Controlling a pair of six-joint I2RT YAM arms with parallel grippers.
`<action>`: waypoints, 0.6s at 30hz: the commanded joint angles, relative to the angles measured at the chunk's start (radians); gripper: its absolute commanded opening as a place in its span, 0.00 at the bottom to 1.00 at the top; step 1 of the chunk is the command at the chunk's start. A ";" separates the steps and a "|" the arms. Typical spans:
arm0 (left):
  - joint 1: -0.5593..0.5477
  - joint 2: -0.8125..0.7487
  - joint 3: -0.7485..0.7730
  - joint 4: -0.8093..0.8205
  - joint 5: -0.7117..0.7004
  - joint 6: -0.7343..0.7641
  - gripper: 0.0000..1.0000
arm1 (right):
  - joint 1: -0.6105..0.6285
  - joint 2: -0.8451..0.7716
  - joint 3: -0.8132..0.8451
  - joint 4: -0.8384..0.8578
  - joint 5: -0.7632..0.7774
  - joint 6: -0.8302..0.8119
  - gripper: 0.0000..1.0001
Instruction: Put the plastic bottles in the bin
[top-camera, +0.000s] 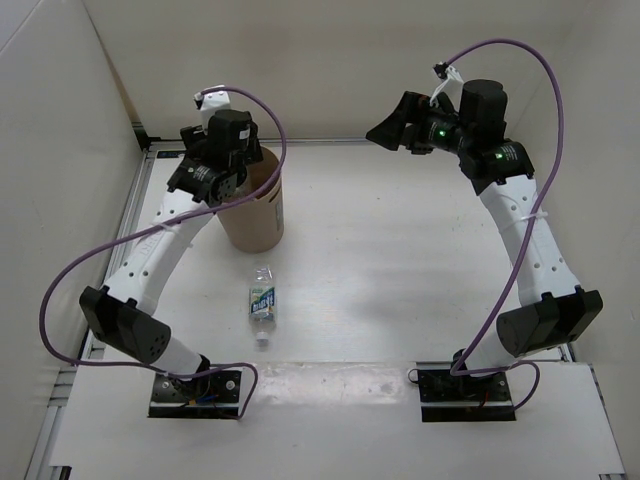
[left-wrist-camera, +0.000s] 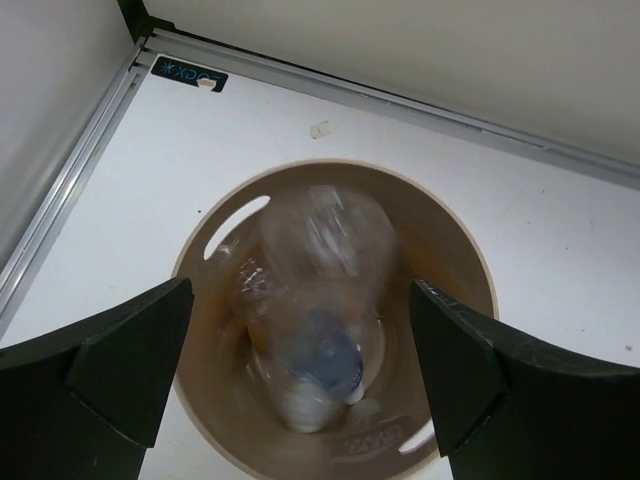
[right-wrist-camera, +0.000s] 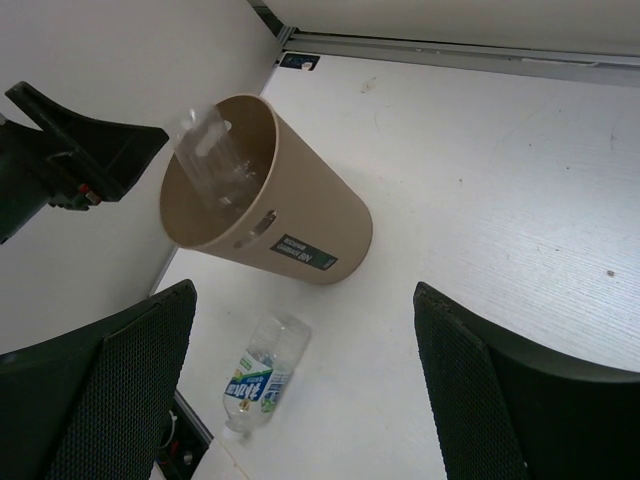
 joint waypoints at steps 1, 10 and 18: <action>0.009 -0.078 0.010 0.004 0.015 0.005 1.00 | 0.012 -0.023 0.003 0.021 -0.011 -0.007 0.90; 0.016 -0.148 0.071 0.017 -0.001 0.077 1.00 | 0.024 -0.021 -0.003 0.030 -0.011 -0.007 0.90; -0.001 -0.427 -0.284 0.003 0.278 0.068 1.00 | 0.016 -0.024 -0.031 0.041 -0.003 0.007 0.90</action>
